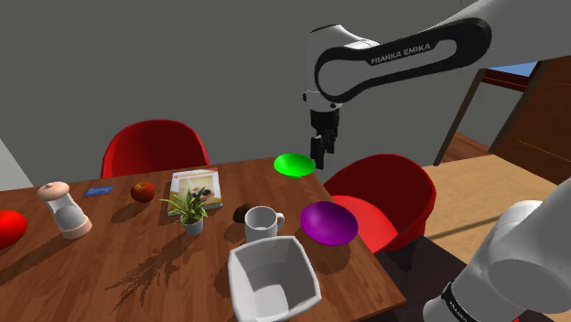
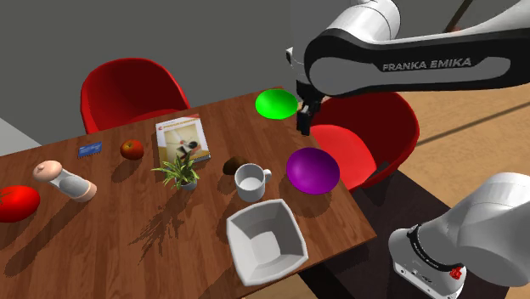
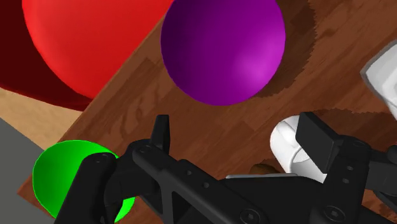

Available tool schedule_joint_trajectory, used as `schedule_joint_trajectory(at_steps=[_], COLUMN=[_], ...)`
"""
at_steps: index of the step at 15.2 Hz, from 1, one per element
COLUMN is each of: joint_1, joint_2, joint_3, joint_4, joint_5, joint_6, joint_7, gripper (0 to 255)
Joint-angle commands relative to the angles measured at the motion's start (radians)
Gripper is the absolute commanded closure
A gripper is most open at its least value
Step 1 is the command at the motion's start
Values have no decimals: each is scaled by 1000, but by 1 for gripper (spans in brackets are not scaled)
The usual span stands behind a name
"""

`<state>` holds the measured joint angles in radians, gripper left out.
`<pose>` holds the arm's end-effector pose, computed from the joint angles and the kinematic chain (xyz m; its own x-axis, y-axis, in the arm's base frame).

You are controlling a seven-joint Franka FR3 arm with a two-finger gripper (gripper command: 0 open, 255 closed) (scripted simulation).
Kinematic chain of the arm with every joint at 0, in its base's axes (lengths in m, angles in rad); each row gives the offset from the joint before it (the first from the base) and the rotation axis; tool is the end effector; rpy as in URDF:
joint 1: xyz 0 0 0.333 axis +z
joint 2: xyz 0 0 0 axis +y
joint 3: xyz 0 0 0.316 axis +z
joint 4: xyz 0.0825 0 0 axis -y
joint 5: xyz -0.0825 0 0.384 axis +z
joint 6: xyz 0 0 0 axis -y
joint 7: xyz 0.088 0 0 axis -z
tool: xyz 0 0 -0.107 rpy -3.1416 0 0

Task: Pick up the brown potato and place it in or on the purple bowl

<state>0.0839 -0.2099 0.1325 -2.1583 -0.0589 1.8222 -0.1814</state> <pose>0.4657 0.1001 0.4765 0.9090 0.3922 -0.1411 0.4030 -0.9134 0.0576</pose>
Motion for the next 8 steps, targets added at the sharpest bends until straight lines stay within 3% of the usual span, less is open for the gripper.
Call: schedule_joint_trajectory(at_steps=[1, 8], joint_1=[11, 56], joint_2=[71, 332], joint_3=[14, 61], joint_4=[43, 218], joint_5=[-16, -93], joint_6=[21, 73], joint_7=[-16, -56], gripper=[0, 0])
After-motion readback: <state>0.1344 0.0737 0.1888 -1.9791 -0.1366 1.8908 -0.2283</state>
